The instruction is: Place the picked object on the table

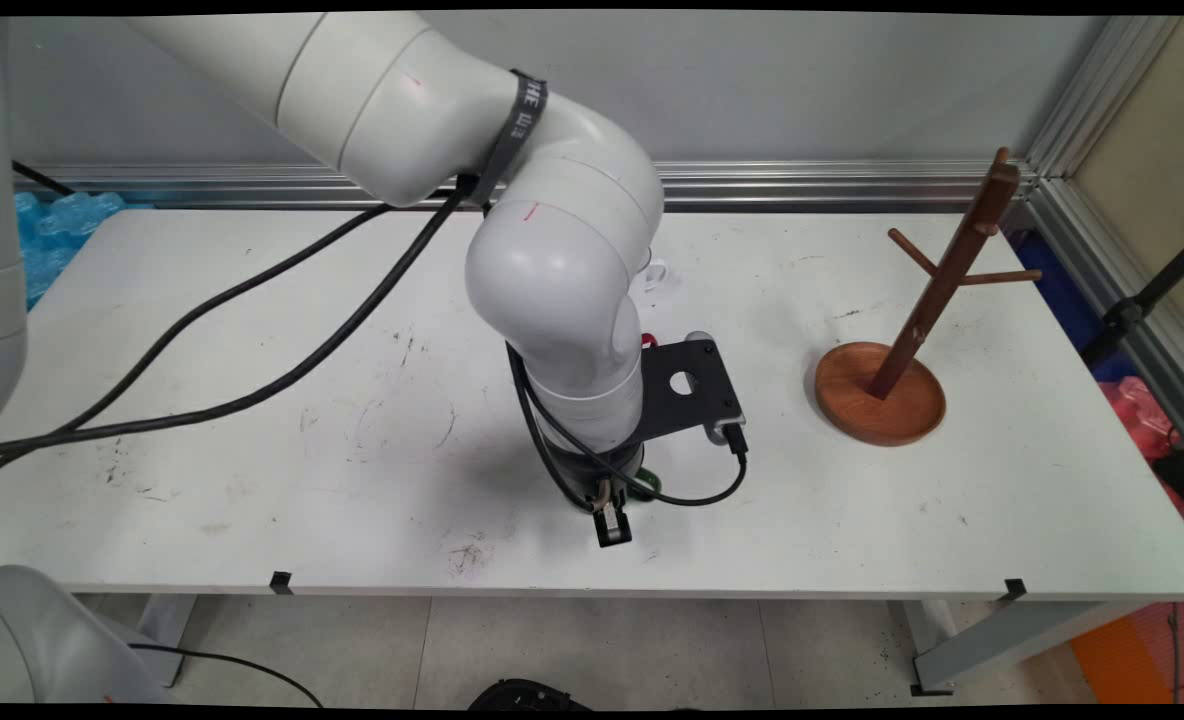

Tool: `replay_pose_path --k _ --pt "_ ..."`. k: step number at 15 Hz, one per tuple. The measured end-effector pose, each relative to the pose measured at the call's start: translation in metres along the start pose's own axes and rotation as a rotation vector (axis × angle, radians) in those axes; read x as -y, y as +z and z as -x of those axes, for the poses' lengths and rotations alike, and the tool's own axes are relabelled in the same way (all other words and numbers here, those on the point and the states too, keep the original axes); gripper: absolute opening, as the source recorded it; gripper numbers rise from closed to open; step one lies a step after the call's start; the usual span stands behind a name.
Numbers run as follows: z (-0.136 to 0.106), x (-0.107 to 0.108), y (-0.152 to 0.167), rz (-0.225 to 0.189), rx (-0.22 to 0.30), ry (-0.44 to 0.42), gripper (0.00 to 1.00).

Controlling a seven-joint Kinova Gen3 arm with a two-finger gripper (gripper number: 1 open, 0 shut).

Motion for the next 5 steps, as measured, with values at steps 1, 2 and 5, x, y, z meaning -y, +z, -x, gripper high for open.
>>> replay_pose_path --k 1,2,5 --pt "-0.0003 -0.0003 0.0002 0.001 -0.001 0.0 1.0" --pt "-0.0006 -0.0008 0.0002 0.003 -0.003 0.0 1.0" --pt "-0.0006 -0.0029 -0.0007 0.012 -0.013 0.003 1.0"
